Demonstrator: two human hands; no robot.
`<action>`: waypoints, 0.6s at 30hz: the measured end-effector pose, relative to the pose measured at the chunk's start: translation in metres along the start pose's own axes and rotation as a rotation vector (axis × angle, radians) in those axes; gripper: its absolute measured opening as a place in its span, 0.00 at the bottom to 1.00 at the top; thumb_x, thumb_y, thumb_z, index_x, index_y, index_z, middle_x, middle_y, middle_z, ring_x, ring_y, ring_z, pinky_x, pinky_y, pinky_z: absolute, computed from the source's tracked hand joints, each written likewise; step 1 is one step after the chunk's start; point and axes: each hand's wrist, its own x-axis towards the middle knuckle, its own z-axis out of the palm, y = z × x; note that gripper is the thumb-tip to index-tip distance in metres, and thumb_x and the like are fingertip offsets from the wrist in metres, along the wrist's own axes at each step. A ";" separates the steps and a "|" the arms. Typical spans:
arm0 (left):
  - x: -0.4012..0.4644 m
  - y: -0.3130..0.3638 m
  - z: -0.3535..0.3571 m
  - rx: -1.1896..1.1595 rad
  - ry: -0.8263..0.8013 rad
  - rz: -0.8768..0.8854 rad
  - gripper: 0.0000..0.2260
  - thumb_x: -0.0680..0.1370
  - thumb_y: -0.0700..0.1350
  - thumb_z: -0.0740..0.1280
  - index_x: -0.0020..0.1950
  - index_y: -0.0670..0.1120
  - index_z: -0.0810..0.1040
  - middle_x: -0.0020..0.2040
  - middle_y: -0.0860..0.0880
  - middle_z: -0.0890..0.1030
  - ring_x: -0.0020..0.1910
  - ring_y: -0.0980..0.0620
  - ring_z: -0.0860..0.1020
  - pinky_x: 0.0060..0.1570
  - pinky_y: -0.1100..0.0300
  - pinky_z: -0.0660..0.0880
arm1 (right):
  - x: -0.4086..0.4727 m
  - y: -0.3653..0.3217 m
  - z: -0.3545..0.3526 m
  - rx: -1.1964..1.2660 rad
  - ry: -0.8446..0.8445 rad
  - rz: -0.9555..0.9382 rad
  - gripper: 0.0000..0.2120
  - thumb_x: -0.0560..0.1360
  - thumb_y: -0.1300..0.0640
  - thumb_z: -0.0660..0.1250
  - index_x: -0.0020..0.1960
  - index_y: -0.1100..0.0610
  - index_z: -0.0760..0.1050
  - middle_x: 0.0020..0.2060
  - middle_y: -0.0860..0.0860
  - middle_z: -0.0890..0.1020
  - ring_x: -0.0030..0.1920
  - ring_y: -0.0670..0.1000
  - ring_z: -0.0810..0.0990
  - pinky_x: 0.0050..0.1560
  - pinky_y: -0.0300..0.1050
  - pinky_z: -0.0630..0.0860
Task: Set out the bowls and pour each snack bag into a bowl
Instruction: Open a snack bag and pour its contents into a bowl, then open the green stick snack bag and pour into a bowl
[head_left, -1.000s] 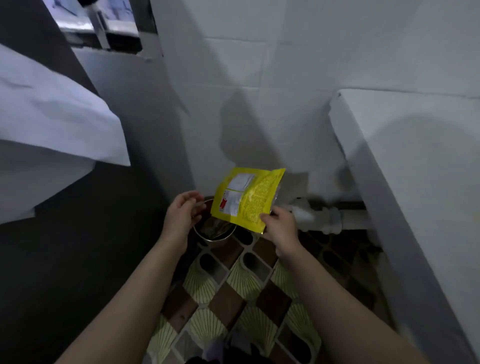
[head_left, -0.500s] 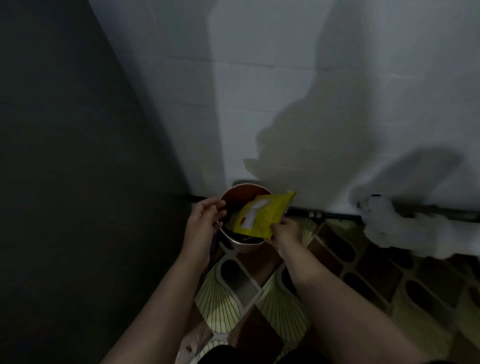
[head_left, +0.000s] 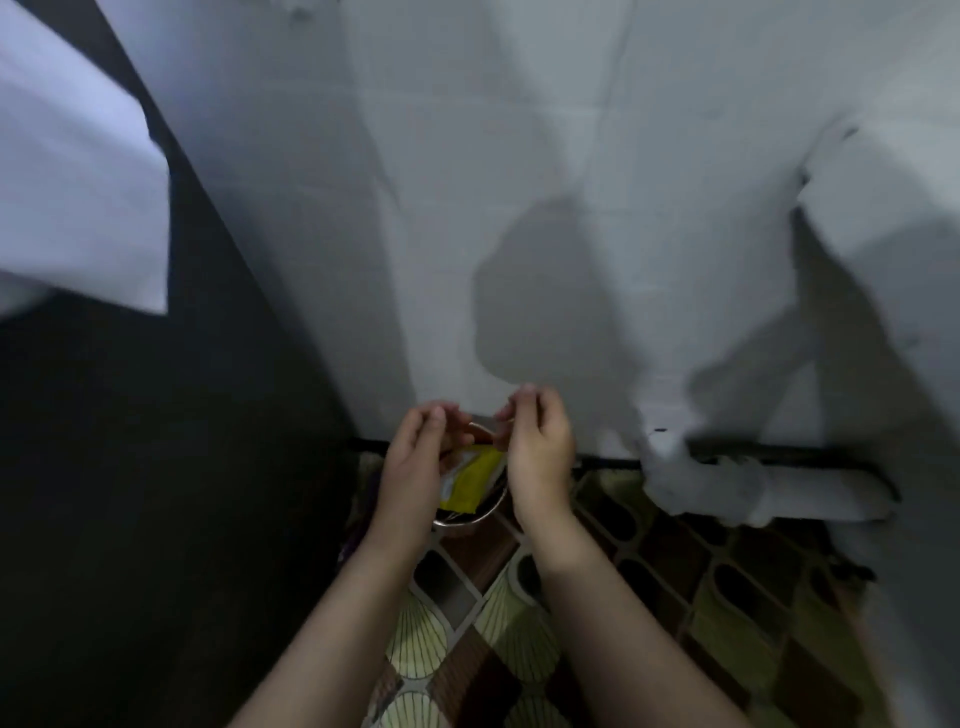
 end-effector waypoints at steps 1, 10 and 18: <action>-0.014 0.025 0.012 0.007 -0.031 0.015 0.11 0.84 0.44 0.57 0.55 0.40 0.76 0.47 0.46 0.82 0.45 0.49 0.82 0.47 0.58 0.80 | -0.012 -0.040 -0.010 0.013 -0.002 -0.063 0.13 0.83 0.55 0.58 0.40 0.53 0.72 0.30 0.48 0.77 0.29 0.46 0.75 0.33 0.43 0.74; -0.139 0.229 0.102 -0.011 -0.372 0.284 0.10 0.83 0.41 0.57 0.47 0.43 0.76 0.43 0.49 0.80 0.41 0.50 0.77 0.50 0.53 0.73 | -0.085 -0.312 -0.107 0.109 0.143 -0.456 0.14 0.83 0.59 0.57 0.40 0.57 0.71 0.30 0.52 0.75 0.31 0.50 0.73 0.32 0.42 0.72; -0.240 0.285 0.168 0.002 -0.762 0.354 0.11 0.83 0.42 0.57 0.46 0.47 0.77 0.43 0.51 0.81 0.41 0.52 0.77 0.48 0.56 0.74 | -0.175 -0.392 -0.212 -0.031 0.462 -0.644 0.13 0.82 0.59 0.56 0.41 0.59 0.72 0.30 0.53 0.76 0.29 0.52 0.74 0.31 0.45 0.73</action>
